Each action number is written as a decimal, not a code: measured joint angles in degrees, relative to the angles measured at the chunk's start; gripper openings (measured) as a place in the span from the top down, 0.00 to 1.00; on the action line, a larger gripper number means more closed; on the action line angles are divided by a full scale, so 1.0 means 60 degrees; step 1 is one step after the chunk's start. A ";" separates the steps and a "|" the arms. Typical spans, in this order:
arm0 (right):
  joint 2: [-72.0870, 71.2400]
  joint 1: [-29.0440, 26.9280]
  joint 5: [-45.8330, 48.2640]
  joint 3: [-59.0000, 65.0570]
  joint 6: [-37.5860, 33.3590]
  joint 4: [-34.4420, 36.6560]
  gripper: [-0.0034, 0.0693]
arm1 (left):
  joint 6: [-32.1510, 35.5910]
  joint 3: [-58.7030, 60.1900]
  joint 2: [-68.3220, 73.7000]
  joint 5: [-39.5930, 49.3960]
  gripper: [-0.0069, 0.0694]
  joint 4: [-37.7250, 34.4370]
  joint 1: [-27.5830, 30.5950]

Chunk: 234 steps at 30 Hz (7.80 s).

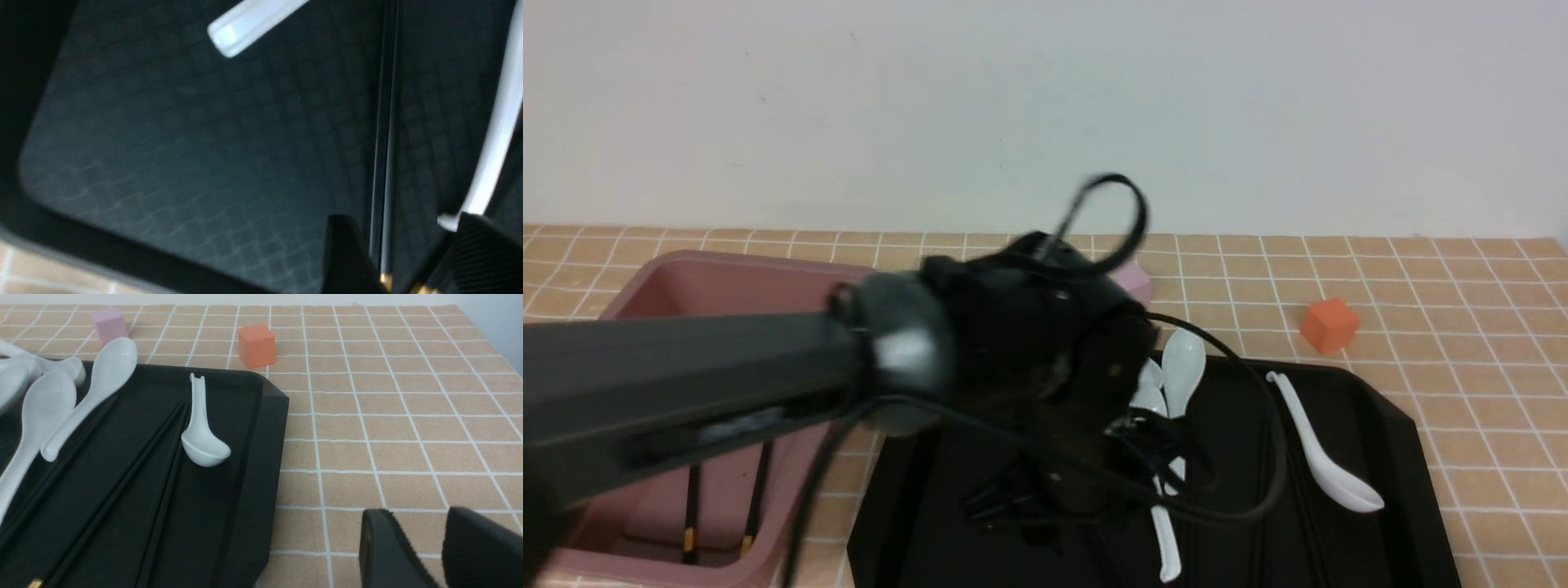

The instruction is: On brown tablecloth take chopsticks from black tray and put them in box.

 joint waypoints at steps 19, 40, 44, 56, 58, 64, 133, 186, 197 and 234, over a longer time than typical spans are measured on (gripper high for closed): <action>0.0000 0.0000 0.0000 0.0000 0.0000 0.0000 0.62 | -0.1856 -0.0257 0.1337 -0.0541 0.44 0.0637 0.0000; 0.0000 0.0000 0.0000 0.0000 0.0000 0.0000 0.62 | -0.1801 -0.0651 0.1462 -0.0735 0.44 0.0340 -0.0003; 0.0000 0.0000 0.0000 0.0000 0.0000 0.0000 0.62 | -0.1801 -0.0935 0.1462 -0.0454 0.44 0.0382 -0.0003; 0.0000 0.0000 0.0000 0.0000 0.0000 0.0000 0.62 | -0.1801 -0.1043 0.1520 -0.0412 0.31 0.0596 0.0080; 0.0000 0.0000 0.0000 0.0000 0.0000 0.0000 0.62 | -0.1911 -0.1043 0.1540 -0.0411 0.29 0.0502 0.0179; 0.0000 0.0000 0.0000 0.0000 0.0000 0.0000 0.62 | -0.2197 -0.1062 0.1924 -0.0361 0.28 0.0314 0.0408; 0.0000 0.0000 0.0000 0.0000 0.0000 0.0000 0.62 | 0.7444 -0.0279 -0.0994 0.2795 0.74 0.2393 0.5409; 0.0000 0.0000 0.0000 0.0000 0.0000 0.0000 0.62 | 0.8957 1.1242 -1.4719 -0.5632 0.93 -0.3184 0.5409; 0.0000 0.0000 0.0000 0.0000 0.0000 0.0000 0.62 | 1.1126 1.2400 -1.6958 -0.6110 0.93 -0.2546 0.5690; 0.0000 0.0000 0.0000 0.0000 0.0000 0.0000 0.62 | 0.9476 1.3793 -1.8360 -0.5030 0.89 -0.0935 0.7509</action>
